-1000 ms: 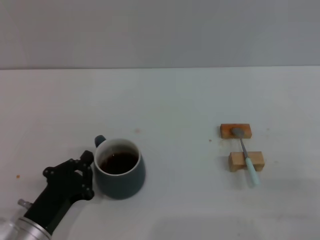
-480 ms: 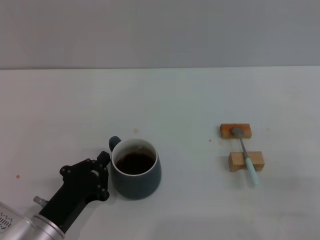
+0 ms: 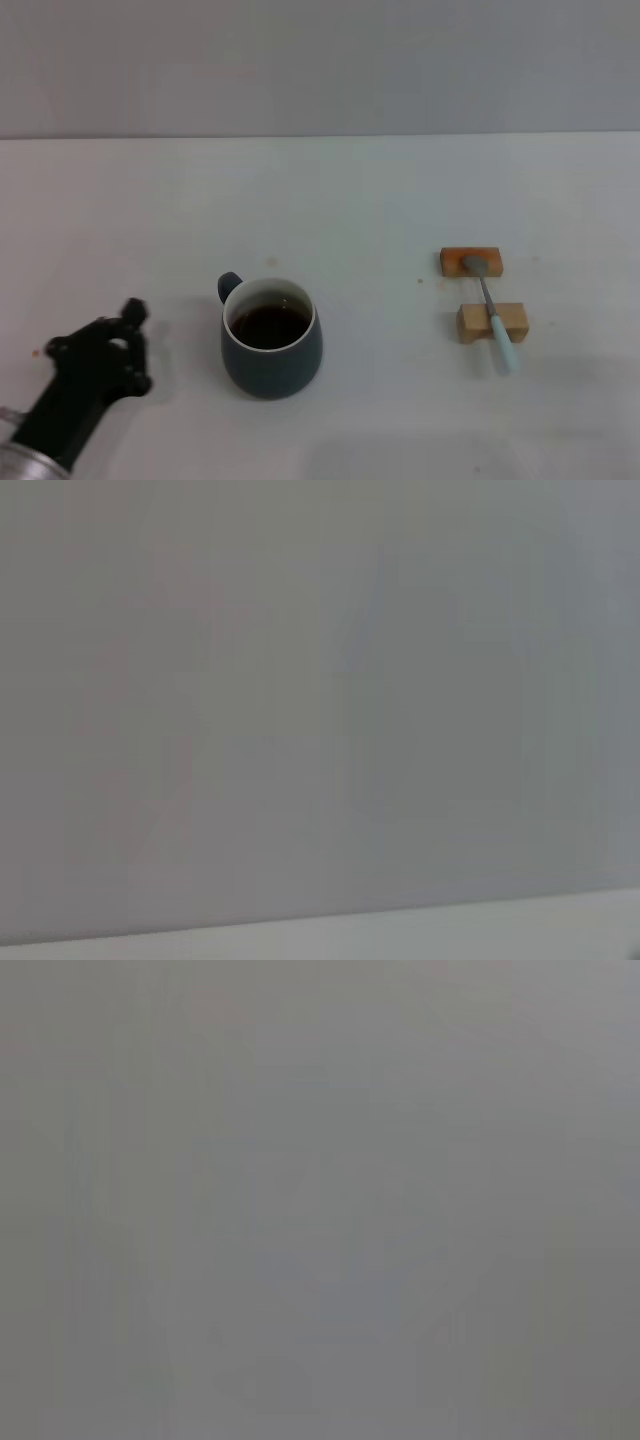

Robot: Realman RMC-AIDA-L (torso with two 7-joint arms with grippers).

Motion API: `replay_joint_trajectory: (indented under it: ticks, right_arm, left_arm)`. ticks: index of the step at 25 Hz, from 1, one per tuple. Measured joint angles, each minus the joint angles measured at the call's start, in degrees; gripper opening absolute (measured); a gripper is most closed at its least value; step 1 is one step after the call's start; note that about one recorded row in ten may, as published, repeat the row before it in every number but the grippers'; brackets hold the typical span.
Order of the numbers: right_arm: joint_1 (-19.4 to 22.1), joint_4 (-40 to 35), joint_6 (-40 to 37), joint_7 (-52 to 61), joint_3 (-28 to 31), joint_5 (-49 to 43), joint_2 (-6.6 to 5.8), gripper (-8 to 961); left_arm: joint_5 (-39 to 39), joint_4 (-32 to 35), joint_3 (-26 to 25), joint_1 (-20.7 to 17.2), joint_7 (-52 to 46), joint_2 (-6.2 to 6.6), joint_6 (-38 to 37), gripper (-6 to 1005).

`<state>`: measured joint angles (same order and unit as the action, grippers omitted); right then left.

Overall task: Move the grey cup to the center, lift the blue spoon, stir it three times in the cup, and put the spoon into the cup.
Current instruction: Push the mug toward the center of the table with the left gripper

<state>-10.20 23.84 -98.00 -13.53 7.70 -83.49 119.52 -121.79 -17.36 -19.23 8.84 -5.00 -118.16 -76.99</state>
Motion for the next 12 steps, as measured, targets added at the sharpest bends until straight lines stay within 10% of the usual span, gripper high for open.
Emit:
replay_joint_trajectory:
  ticks: [12]
  right_arm:
    - [0.63,5.74,-4.1,-0.11,-7.72,-1.59,-0.01,658]
  left_arm:
    - [0.05,3.97,-12.16,-7.42,-5.05,0.09,-6.48,115]
